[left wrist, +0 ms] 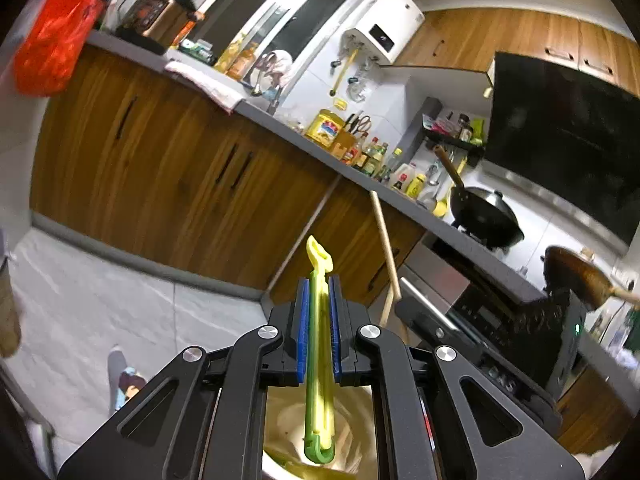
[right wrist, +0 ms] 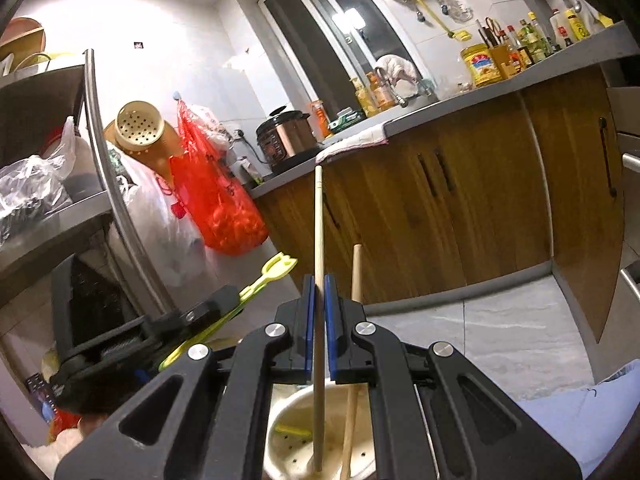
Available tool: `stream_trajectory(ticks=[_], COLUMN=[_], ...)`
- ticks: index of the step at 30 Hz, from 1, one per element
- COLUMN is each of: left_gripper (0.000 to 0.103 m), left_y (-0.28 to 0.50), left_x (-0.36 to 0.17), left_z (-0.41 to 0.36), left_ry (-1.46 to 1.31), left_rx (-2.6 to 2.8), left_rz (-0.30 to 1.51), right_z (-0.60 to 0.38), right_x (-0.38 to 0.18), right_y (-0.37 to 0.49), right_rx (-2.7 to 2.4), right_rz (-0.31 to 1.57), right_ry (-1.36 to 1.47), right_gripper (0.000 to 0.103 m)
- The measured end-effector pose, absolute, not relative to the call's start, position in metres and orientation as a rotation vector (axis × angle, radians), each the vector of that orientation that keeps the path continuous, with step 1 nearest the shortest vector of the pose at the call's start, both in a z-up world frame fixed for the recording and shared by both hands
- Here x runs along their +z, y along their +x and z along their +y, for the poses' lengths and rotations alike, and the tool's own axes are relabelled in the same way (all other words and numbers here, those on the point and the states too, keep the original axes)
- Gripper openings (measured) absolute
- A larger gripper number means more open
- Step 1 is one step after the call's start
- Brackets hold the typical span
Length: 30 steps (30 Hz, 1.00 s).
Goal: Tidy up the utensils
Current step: 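Carry the yellow utensil with the left tool while the right tool carries the chopstick to the holder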
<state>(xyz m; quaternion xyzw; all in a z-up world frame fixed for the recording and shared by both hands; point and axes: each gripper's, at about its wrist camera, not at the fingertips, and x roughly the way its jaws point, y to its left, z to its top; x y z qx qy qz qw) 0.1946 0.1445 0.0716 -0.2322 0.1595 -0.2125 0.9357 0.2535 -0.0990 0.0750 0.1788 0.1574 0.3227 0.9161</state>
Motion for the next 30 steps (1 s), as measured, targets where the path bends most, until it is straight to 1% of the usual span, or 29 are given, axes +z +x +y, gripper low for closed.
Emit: stream_trajectory(ticks=[8, 16, 30], left_gripper=[0.01, 0.01, 0.01], left_y=[0.19, 0.184, 0.177], left_x=[0.072, 0.073, 0.074], left_z=[0.14, 0.141, 0.144], left_ry=[-0.43, -0.42, -0.413], left_rx=[-0.433, -0.448, -0.467], left_rz=[0.297, 0.287, 0.277], right_z=[-0.094, -0.1, -0.115], right_x=[0.061, 0.061, 0.051], right_y=[0.249, 0.232, 0.214], right_rx=[0.628, 0.657, 0.702], right_rz=[0.31, 0.321, 0.435], right_ry=[0.297, 0.234, 0.167], right_gripper=[0.005, 0.005, 0.005])
